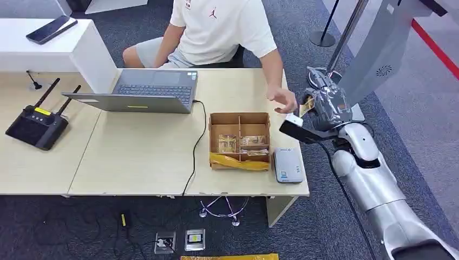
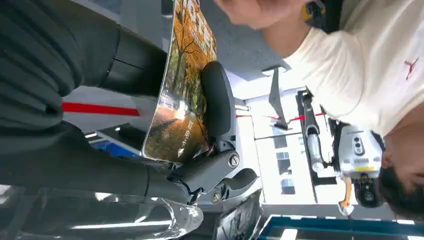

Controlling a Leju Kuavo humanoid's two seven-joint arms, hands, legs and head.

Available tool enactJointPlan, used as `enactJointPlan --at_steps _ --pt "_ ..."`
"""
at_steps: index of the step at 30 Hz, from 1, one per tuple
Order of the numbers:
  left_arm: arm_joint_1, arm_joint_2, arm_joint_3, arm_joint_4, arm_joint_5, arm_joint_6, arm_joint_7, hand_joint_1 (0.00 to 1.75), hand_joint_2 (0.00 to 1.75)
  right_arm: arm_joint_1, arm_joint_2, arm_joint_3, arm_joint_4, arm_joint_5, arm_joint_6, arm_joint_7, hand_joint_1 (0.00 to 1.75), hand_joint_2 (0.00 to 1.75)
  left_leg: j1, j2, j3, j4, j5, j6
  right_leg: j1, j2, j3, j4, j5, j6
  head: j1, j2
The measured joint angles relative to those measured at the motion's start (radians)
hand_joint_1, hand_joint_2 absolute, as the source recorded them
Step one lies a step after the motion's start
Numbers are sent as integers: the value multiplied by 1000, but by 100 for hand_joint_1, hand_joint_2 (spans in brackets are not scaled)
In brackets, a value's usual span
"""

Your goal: Pass the card to the sensor for recognition and then transmit it.

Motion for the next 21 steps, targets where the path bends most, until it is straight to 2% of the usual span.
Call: enactJointPlan --at_steps 5,6,8,12,19,20,21 --pt "-2 -1 -12 0 -15 -5 0 0 0 -44 10 2 0 18 22 -35 175 175 0 0 -1 0 0 0 0 0 -1 0 0 0 0 0" --pt "-5 -1 -18 0 -20 -8 0 0 0 -62 17 3 3 18 26 -43 169 175 0 0 -1 0 0 0 0 0 -1 0 0 0 0 0" --pt "-17 -2 -24 -3 -29 -17 3 0 0 -99 31 5 16 18 26 -55 175 175 0 0 -1 0 0 0 0 -1 -1 0 0 0 0 0" --pt "-30 -3 -41 -8 -37 -29 12 0 0 -145 62 9 80 18 1 -86 175 175 0 -1 -2 0 0 0 0 -2 -1 0 0 0 0 0" --pt "-40 -5 -53 -11 -34 -37 19 0 0 -200 108 27 211 8 -49 -107 162 175 0 -2 -2 0 0 0 0 -2 -1 0 0 0 0 0" --pt "-40 -5 -56 -11 -31 -37 19 0 0 -202 111 30 223 8 -52 -111 152 175 0 -1 -2 0 0 0 0 -2 -1 0 0 0 0 0" --pt "-40 -5 -56 -11 -27 -38 20 0 0 -203 118 32 241 8 -56 -114 96 175 0 -1 -2 0 0 0 0 -2 -1 0 0 0 0 0"
